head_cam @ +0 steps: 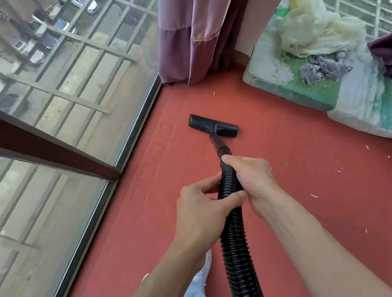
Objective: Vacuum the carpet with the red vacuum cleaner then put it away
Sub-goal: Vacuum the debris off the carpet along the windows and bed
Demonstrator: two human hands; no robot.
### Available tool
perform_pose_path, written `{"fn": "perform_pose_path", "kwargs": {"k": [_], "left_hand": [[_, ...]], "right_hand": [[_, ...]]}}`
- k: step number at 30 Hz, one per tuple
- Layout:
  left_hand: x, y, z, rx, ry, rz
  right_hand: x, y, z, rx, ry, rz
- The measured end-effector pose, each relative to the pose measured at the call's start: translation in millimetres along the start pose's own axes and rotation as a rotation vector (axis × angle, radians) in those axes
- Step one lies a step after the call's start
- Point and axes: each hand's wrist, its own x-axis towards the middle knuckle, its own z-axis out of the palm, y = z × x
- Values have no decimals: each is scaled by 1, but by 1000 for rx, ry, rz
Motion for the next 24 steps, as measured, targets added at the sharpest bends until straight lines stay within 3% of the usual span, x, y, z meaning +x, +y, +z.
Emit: {"fn": "perform_pose_path", "kwargs": {"k": [13, 20, 24], "left_hand": [[100, -5, 22, -36, 127, -43], [114, -13, 26, -2, 60, -84], [67, -5, 20, -12, -51, -101]], "right_hand": [[100, -19, 18, 92, 10, -47], [122, -9, 5, 22, -3, -39], [88, 12, -19, 269, -81, 146]]}}
